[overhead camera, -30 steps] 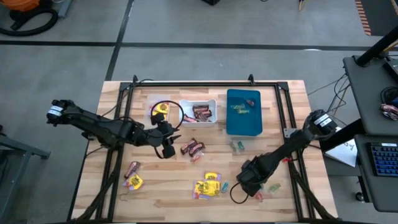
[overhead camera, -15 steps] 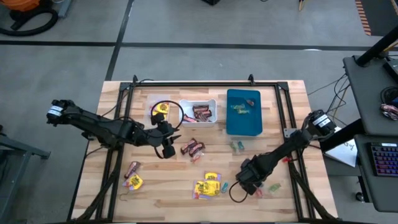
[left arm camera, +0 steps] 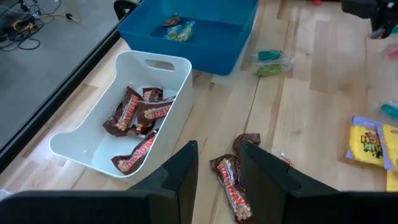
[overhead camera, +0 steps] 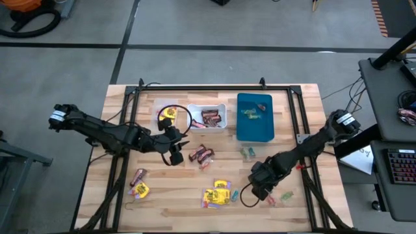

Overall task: Sort candy
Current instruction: Put the blue candy into the blue bin, then put the brown chocolate into the white bin

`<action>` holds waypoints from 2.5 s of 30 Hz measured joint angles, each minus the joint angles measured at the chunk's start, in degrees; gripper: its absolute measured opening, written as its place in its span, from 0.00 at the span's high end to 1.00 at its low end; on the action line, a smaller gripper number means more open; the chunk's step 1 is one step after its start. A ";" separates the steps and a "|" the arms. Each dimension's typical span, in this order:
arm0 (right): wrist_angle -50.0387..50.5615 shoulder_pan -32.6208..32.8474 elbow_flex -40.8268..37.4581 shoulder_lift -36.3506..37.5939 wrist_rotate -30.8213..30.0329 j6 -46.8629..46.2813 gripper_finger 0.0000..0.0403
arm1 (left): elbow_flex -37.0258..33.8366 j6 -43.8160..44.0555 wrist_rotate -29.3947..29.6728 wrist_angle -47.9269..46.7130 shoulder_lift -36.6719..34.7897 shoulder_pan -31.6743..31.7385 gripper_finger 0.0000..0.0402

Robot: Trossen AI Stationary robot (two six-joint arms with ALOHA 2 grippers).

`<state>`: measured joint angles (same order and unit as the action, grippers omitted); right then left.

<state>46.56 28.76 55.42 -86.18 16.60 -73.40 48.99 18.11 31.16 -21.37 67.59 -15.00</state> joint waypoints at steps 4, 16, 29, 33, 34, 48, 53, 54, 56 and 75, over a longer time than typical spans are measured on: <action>-1.18 -2.97 1.15 3.77 -10.00 6.21 0.92 | 0.00 0.00 0.00 1.16 0.00 0.00 0.75; -5.52 -16.40 1.32 10.33 -47.55 33.97 0.92 | -0.07 3.53 -0.22 1.69 0.00 -0.09 0.75; -5.74 -34.22 -3.93 4.70 -64.62 26.58 0.87 | -0.13 7.75 -0.28 1.65 2.88 -0.36 0.75; -7.59 -35.13 -4.35 3.79 -64.55 26.77 0.79 | -0.15 7.93 -0.33 1.60 5.53 -0.44 0.75; -7.92 -35.13 -4.35 3.79 -64.57 26.79 0.77 | -0.15 7.92 -0.33 1.60 6.16 -0.44 0.75; -8.34 -34.24 -4.29 6.88 -60.83 26.73 0.61 | -0.15 8.00 -4.17 1.67 9.64 -0.66 0.75; -8.37 -31.57 -4.28 10.72 -59.91 26.75 0.62 | -0.34 7.87 -7.20 1.66 9.64 -1.39 0.75; -8.38 -30.84 -4.26 11.75 -59.89 26.77 0.62 | -0.42 7.85 -7.59 1.55 9.64 -1.59 0.75; -8.48 -29.04 -4.26 13.61 -59.89 26.77 0.61 | -0.47 7.84 -8.15 1.51 9.66 -1.88 0.75; -17.08 -12.56 -6.13 16.53 -60.13 26.96 0.61 | -12.99 7.95 -7.72 24.04 16.65 -3.45 0.57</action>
<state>29.47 16.20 49.29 -69.65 -43.53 -46.44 36.00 26.05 23.44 2.67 84.24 -18.46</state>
